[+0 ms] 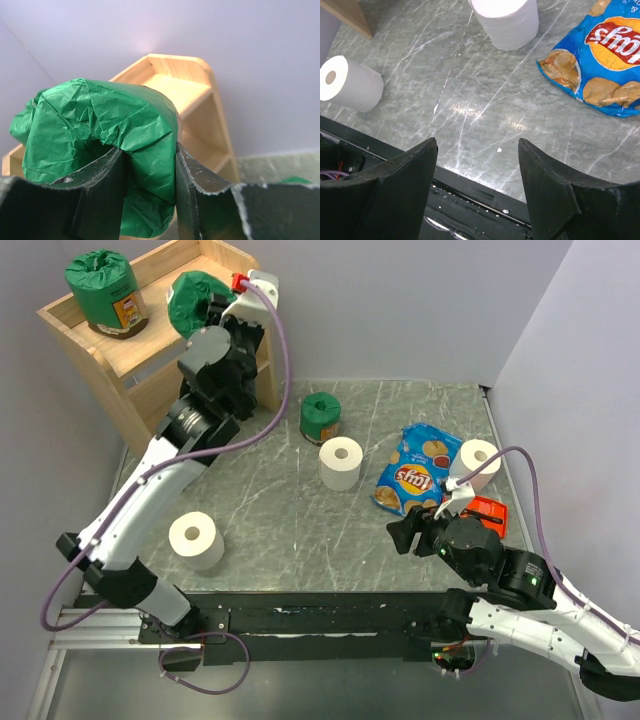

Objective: Place and organize the paper towels onto the shelf

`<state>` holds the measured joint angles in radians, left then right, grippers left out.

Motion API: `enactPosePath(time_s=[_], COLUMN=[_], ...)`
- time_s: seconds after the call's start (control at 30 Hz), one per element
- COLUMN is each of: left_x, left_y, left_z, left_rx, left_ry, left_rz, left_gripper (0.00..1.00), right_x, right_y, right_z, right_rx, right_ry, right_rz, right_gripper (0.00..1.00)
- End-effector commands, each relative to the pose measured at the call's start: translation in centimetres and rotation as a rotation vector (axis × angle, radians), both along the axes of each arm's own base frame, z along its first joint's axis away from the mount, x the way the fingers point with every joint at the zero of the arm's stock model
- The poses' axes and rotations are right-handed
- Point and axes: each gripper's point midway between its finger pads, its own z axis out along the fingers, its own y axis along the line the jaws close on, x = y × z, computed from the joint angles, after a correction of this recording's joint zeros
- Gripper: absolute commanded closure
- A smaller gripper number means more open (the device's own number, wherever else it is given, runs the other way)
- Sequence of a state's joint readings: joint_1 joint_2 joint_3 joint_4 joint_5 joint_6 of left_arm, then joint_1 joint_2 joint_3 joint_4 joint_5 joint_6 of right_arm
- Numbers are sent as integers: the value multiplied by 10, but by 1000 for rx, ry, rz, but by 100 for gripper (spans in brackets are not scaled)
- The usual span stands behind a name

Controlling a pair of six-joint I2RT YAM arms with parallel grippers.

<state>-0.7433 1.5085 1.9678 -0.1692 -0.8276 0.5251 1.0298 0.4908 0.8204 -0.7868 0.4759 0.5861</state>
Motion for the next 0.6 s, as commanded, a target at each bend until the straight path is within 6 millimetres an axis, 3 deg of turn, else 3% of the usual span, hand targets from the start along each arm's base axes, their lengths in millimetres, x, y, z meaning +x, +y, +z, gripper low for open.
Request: enactPosePath(time_s=[0.0,0.17,0.57], left_x=[26,62,104], left_y=[14,32,56], left_z=[35,36,25], left_rx=[25,43,57], left_ry=[-139,-160,-145], left_rz=[40,115,167], left_gripper=[69,71,70], right_x=[0,-2,-3], right_y=[2,3,-2], right_z=[17,15,13], right_rx=[40,44,28], right_ry=[-10,-1,-1], right_rz=[1,8,5], right_gripper=[27,27,26])
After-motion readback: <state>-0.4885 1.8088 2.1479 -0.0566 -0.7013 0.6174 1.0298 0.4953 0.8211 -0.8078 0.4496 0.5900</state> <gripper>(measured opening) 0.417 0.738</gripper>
